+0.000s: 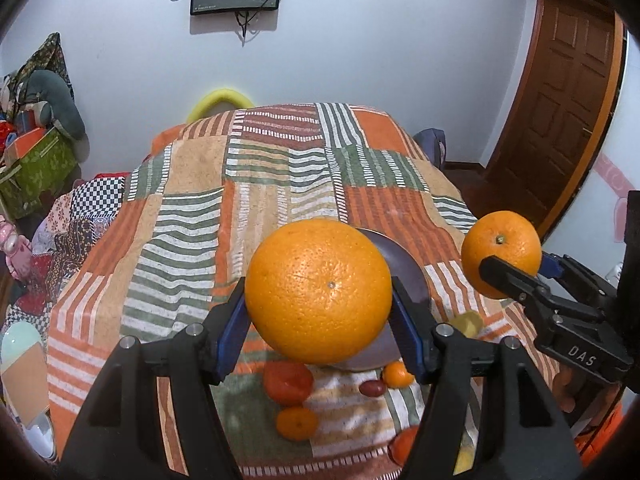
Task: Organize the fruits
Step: 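Carry both held oranges over the purple plate with both tools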
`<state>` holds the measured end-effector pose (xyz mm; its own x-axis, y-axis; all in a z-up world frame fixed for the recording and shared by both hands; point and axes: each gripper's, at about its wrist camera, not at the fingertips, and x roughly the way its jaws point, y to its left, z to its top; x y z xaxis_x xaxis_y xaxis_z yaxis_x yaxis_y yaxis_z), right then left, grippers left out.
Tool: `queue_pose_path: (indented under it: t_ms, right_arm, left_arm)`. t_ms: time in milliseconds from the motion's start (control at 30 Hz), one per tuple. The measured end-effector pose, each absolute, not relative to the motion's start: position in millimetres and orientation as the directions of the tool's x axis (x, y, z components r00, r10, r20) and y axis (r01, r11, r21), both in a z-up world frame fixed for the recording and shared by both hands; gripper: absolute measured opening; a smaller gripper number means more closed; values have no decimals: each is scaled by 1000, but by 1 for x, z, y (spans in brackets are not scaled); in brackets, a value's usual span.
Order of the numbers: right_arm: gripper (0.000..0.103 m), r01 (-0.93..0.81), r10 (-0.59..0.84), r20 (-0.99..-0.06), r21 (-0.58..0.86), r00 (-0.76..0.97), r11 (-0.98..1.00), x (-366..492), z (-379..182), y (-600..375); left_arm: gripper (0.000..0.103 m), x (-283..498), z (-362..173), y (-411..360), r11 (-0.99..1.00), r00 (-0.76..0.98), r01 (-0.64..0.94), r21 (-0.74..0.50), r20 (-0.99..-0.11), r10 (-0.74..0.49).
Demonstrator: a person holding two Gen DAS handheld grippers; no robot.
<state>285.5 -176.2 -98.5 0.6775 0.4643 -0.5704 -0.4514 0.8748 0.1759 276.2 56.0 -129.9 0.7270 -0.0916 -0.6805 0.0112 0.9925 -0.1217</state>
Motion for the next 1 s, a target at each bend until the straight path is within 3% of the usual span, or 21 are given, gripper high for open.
queue_pose_path:
  t_ms: [300, 1000]
  right_arm:
    - [62, -457, 444, -578, 134, 684, 879, 310, -102, -167]
    - [62, -504, 421, -706, 105, 570, 857, 375, -150, -140]
  left_arm:
    - [64, 317, -151, 61, 993, 690, 2, -115, -719, -84]
    - [64, 396, -219, 59, 992, 547, 26, -125, -829, -118]
